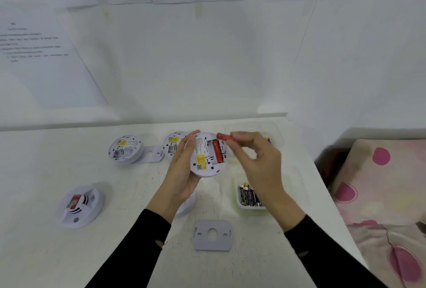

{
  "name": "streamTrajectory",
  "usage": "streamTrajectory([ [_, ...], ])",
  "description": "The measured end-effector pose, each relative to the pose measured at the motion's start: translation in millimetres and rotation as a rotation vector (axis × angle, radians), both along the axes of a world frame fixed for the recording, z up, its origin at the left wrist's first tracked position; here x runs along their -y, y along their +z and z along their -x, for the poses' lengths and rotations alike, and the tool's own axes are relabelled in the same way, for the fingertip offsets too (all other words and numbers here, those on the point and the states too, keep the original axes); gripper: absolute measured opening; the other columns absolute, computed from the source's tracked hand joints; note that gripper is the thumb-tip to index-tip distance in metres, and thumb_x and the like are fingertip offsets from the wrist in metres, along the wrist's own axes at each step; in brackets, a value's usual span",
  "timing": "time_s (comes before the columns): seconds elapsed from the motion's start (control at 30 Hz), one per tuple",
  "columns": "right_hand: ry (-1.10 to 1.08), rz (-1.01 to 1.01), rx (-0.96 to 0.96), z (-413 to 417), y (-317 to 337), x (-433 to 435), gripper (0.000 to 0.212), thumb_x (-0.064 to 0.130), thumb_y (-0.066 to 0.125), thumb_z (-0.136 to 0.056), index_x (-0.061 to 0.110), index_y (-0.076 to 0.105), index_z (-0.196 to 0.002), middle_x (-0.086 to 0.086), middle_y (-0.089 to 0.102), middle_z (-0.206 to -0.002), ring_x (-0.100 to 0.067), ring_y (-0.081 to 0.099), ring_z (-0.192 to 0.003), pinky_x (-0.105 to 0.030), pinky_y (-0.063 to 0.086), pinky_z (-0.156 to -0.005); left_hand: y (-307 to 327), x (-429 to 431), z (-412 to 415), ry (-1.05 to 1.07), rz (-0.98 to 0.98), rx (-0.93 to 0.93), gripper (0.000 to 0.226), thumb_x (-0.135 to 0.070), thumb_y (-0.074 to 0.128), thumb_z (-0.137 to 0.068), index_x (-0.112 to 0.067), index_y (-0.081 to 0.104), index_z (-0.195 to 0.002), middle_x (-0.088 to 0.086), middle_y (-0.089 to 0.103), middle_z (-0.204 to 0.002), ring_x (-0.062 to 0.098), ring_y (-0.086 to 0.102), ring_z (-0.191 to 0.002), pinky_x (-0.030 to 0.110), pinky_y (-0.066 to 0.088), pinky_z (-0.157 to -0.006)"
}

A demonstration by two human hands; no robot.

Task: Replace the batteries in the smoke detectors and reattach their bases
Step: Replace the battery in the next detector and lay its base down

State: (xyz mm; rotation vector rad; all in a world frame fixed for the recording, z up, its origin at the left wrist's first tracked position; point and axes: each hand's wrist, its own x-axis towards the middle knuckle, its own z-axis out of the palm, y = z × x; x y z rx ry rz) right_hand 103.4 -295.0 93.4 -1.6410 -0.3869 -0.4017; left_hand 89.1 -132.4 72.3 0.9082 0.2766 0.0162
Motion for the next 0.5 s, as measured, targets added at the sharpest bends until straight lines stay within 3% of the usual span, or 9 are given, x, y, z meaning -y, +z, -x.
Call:
streamTrajectory([
  [0.1, -0.046, 0.153, 0.188, 11.6, -23.1, -9.4, 0.011, 0.007, 0.077, -0.080, 0.006, 0.071, -0.089, -0.001, 0.072, -0.095, -0.009, 0.067, -0.094, -0.031, 0.054, -0.085, 1.6, 2.9, 0.2, -0.015, 0.023, 0.014, 0.032, -0.027, 0.046, -0.102, -0.016, 0.055, -0.131, 0.020, 0.063, -0.129, 0.033, 0.066, -0.110, 0.041, 0.061, -0.080],
  [0.17, -0.111, 0.251, 0.259, 14.8, -36.3, -14.4, 0.012, 0.018, 0.077, -0.081, 0.008, 0.072, -0.086, 0.001, 0.072, -0.096, -0.008, 0.065, -0.096, -0.038, 0.053, -0.084, 2.2, 3.0, 1.3, -0.026, 0.033, 0.026, 0.031, -0.026, 0.044, -0.103, -0.016, 0.055, -0.130, 0.017, 0.066, -0.123, 0.031, 0.069, -0.104, 0.040, 0.062, -0.080],
  [0.27, -0.164, 0.326, 0.301, 18.8, -47.8, -18.2, 0.016, 0.027, 0.072, -0.083, 0.012, 0.074, -0.088, 0.001, 0.069, -0.105, -0.011, 0.059, -0.102, -0.035, 0.049, -0.086, 2.4, 2.9, 3.6, -0.038, 0.031, 0.043, 0.032, -0.027, 0.045, -0.102, -0.016, 0.055, -0.131, 0.016, 0.067, -0.120, 0.031, 0.070, -0.102, 0.039, 0.062, -0.076],
  [0.4, -0.086, 0.154, 0.088, 20.5, -40.0, -20.2, 0.013, 0.021, 0.077, -0.079, 0.020, 0.076, -0.092, 0.002, 0.062, -0.116, -0.017, 0.053, -0.103, -0.017, 0.044, -0.089, 0.6, 3.3, 6.6, -0.050, 0.027, 0.043, 0.033, -0.029, 0.046, -0.101, -0.016, 0.054, -0.131, 0.017, 0.066, -0.122, 0.031, 0.068, -0.104, 0.043, 0.060, -0.080],
  [0.5, 0.035, 0.016, -0.259, 15.8, -26.0, -16.4, 0.035, 0.027, 0.085, -0.068, 0.029, 0.067, -0.099, 0.006, 0.055, -0.119, -0.012, 0.055, -0.107, -0.015, 0.046, -0.086, 0.7, 1.6, 8.1, -0.044, 0.035, 0.029, 0.038, -0.032, 0.050, -0.098, -0.017, 0.054, -0.132, 0.015, 0.068, -0.120, 0.032, 0.069, -0.104, 0.046, 0.061, -0.079],
])
